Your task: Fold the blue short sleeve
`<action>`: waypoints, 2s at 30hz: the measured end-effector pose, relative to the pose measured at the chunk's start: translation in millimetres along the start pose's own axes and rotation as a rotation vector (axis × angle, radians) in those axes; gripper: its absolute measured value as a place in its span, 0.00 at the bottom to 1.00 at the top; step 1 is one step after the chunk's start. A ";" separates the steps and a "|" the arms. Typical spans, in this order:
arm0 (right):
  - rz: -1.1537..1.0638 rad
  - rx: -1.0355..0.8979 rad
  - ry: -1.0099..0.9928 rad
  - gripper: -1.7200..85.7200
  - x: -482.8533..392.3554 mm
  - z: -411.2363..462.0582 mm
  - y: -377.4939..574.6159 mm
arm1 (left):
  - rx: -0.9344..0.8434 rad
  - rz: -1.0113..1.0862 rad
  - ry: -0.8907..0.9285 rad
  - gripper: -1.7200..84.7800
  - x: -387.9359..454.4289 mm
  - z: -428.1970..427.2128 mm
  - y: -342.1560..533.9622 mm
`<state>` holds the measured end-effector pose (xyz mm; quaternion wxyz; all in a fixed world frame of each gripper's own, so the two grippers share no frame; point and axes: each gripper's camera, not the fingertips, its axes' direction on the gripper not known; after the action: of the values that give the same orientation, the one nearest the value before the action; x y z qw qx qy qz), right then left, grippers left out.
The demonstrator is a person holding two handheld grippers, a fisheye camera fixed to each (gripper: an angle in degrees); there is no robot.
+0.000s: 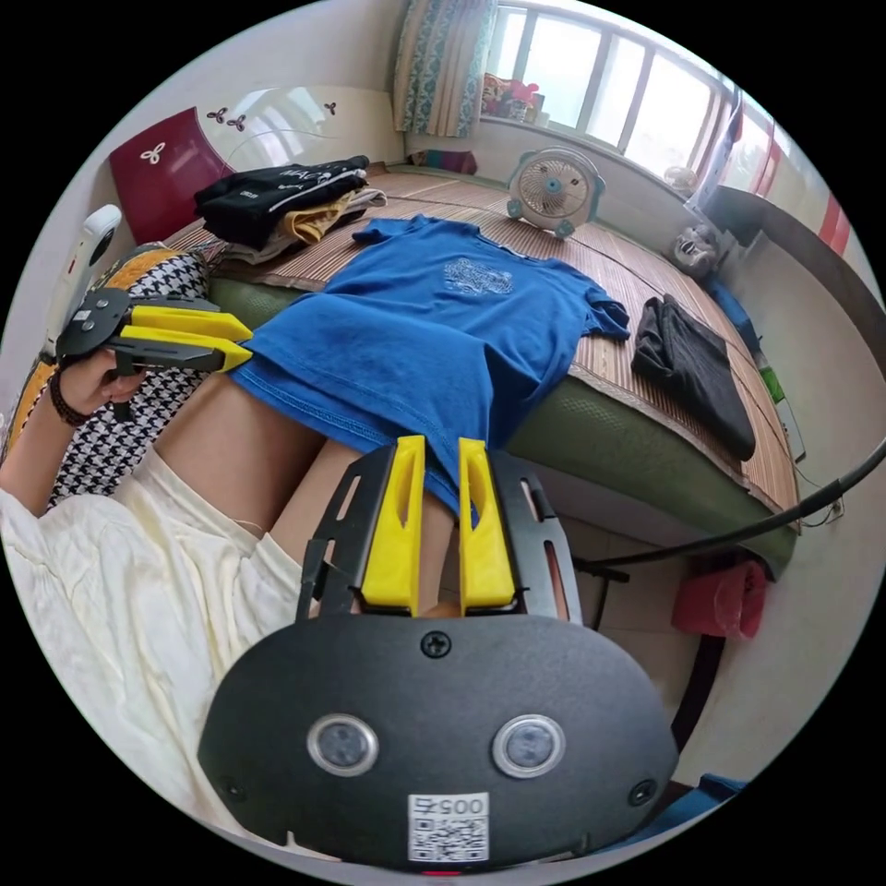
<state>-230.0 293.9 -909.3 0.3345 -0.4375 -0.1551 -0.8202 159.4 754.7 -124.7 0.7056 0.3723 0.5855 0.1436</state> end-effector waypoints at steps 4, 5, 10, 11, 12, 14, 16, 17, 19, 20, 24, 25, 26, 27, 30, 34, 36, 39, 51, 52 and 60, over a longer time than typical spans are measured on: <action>0.052 -0.001 0.023 0.06 0.9 3.0 -0.1 | 0.008 -0.007 0.000 0.11 1.3 -1.9 -1.7; 0.060 -0.010 0.024 0.06 1.2 5.1 0.1 | 0.007 -0.008 0.001 0.11 1.3 -2.1 -2.1; 0.092 -0.047 0.059 0.06 3.1 14.2 0.5 | 0.008 -0.019 0.002 0.10 0.9 -3.7 -6.9; 0.102 -0.059 0.061 0.06 4.0 16.9 0.6 | 0.008 -0.021 0.005 0.09 0.9 -3.6 -7.4; 0.107 -0.063 0.062 0.06 4.5 18.1 0.7 | 0.006 -0.021 0.007 0.09 1.1 -3.2 -8.4; 0.132 -0.081 0.075 0.04 6.8 22.2 1.3 | 0.003 -0.017 0.001 0.08 2.3 -3.5 -10.0; 0.159 -0.099 0.095 0.02 9.3 25.2 1.7 | -0.006 -0.010 -0.010 0.06 3.7 -5.0 -12.8; 0.167 -0.101 0.097 0.02 10.5 25.7 2.2 | -0.006 -0.008 -0.012 0.05 3.9 -5.6 -13.4; 0.178 -0.093 0.097 0.01 12.4 24.4 2.7 | -0.003 -0.006 -0.012 0.04 4.0 -8.7 -15.8; 0.185 -0.089 0.100 0.01 13.7 23.1 2.5 | 0.001 -0.006 -0.011 0.04 4.2 -9.8 -16.2; 0.194 -0.068 0.111 0.01 16.9 14.7 0.5 | 0.016 0.032 -0.019 0.03 9.3 -19.9 -20.5; 0.198 -0.058 0.122 0.01 18.0 10.2 -0.2 | 0.012 0.051 -0.020 0.03 11.8 -22.5 -21.9; 0.199 -0.048 0.134 0.00 18.9 5.0 -0.8 | 0.010 0.063 -0.023 0.03 13.6 -23.9 -22.5; 0.199 -0.041 0.139 0.00 19.3 2.1 -1.0 | 0.007 0.085 -0.041 0.03 17.0 -26.5 -23.1; 0.187 0.002 0.153 0.00 20.4 -14.8 -1.7 | 0.000 0.135 -0.080 0.02 23.8 -33.7 -25.0; 0.165 0.059 0.172 0.00 20.3 -37.0 -2.5 | 0.036 0.157 -0.080 0.02 25.6 -49.9 -30.3; 0.157 0.077 0.177 0.00 20.0 -44.7 -2.3 | 0.046 0.168 -0.081 0.02 26.2 -57.1 -33.4; 0.142 0.096 0.188 0.00 19.4 -54.7 -0.1 | 0.070 0.191 -0.086 0.02 28.8 -68.9 -36.8; 0.073 0.013 0.154 0.00 10.1 -48.7 30.5 | -0.033 0.281 -0.001 0.02 44.7 -58.1 -31.7; 0.073 -0.016 0.130 0.00 9.7 -42.2 34.6 | -0.055 0.272 0.022 0.02 44.4 -51.8 -29.2; 0.106 -0.066 0.094 0.01 13.0 -26.7 32.2 | -0.013 0.125 0.023 0.02 30.9 -35.9 -24.2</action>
<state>-229.5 250.5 -915.0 0.3696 -0.4168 -0.0887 -0.8257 128.7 770.8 -165.0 0.6909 0.4018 0.5682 0.1958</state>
